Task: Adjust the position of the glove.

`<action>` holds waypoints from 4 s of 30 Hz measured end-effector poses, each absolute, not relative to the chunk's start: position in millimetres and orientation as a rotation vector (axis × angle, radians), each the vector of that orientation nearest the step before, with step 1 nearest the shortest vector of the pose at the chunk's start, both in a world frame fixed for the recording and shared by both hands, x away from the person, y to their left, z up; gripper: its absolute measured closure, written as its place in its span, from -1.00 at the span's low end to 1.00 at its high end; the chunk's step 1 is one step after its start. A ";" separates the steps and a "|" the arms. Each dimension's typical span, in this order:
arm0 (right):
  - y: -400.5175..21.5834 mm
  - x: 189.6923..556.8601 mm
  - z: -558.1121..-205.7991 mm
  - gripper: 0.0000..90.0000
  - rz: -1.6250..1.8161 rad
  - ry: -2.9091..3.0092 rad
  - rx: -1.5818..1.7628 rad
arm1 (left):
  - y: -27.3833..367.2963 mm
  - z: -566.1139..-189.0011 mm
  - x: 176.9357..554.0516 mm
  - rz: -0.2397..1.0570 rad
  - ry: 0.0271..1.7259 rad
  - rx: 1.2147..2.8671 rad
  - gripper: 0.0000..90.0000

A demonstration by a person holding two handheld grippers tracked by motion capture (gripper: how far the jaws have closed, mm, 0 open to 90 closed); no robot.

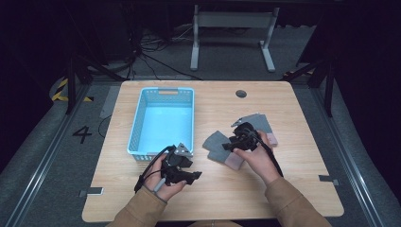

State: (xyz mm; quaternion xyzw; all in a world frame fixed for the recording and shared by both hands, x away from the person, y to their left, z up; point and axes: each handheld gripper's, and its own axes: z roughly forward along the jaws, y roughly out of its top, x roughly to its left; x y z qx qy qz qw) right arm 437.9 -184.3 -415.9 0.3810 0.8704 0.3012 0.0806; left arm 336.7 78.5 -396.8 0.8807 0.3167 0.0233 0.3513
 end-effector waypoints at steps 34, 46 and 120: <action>-165.6 434.8 -440.5 0.80 0.747 2.611 0.994 | 80.2 -396.9 339.0 0.034 0.822 2.272 0.06; -180.2 431.3 -423.2 0.89 0.786 2.606 0.993 | 78.5 -396.1 340.9 0.027 0.815 2.266 0.06; -240.3 386.9 -393.5 0.64 0.957 2.643 0.836 | 62.7 -379.5 360.4 0.030 0.728 2.244 -0.02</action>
